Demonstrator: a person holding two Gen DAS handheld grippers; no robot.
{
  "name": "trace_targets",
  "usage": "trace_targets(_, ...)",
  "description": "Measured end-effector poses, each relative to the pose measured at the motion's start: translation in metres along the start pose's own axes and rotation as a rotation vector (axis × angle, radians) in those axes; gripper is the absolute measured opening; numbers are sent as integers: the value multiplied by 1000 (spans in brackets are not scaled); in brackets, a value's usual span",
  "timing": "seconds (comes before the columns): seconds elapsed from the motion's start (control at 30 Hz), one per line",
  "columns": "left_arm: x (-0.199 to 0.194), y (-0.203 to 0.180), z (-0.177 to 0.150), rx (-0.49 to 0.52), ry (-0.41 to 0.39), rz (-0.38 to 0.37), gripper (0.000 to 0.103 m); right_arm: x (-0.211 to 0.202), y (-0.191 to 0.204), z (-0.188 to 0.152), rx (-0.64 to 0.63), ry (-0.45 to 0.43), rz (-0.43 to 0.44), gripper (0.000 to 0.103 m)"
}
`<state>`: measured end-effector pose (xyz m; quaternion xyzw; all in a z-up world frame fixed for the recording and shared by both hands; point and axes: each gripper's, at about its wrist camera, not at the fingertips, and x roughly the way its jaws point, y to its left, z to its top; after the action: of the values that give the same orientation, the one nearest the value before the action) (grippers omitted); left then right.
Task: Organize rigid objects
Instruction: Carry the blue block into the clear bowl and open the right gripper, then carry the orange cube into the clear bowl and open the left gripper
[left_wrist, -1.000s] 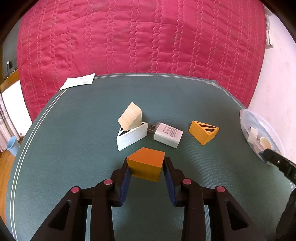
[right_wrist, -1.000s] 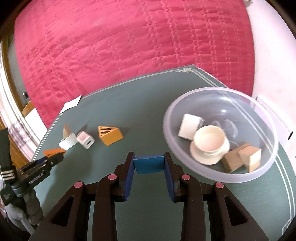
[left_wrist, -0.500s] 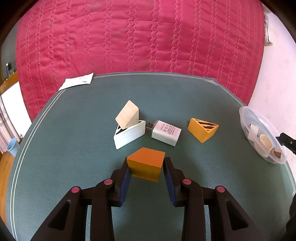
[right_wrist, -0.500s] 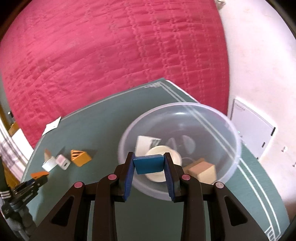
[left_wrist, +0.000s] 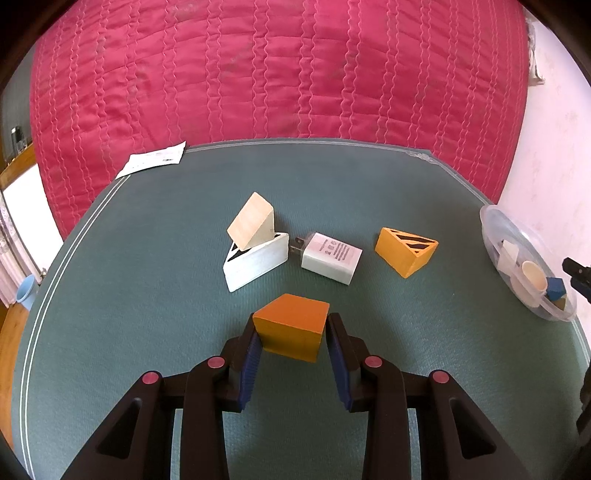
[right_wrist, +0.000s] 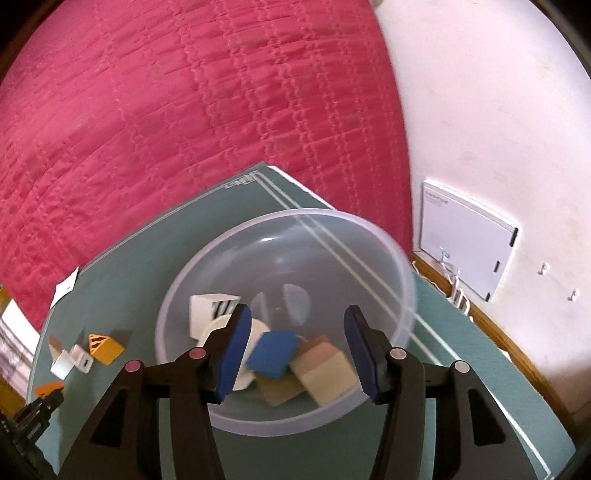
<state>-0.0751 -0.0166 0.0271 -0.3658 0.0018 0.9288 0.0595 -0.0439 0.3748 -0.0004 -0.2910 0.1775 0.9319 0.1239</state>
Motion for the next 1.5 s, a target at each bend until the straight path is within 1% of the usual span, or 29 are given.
trace_targets(0.23,1,-4,-3,4,13,10,37,-6,-20,-4,19,-43,-68,54)
trace_targets(0.43,-5,-6,-4,-24,30,-4,37,-8,-31,-4,22,-64,-96,54)
trace_targets(0.63,-10,-19,-2,-13,44,-20,37,-9,-33,-9,-18,-46,-59,54)
trace_targets(0.77,-21,-37,3,26,23,-24,37,-9,-26,-14,-83,-32,-5,54)
trace_targets(0.9,-28,-55,8,63,-1,-35,37,-11,-13,-19,-147,-43,29,55)
trace_targets(0.97,-29,-64,11,84,-8,-39,37,-10,-9,-20,-174,-49,28,55)
trace_targets(1.03,-29,-75,14,109,-11,-45,37,-3,-5,-19,-211,-24,27,55)
trace_targets(1.1,-28,-86,16,132,-10,-53,37,1,-6,-19,-212,-13,17,55)
trace_targets(1.3,-25,-110,23,171,-10,-92,37,-1,-16,-18,-175,-42,-34,55)
trace_targets(1.4,-22,-122,26,183,-9,-120,37,0,-26,-15,-125,-40,-30,55)
trace_targets(1.5,-20,-134,30,200,-16,-145,37,-2,-34,-15,-85,-59,-25,55)
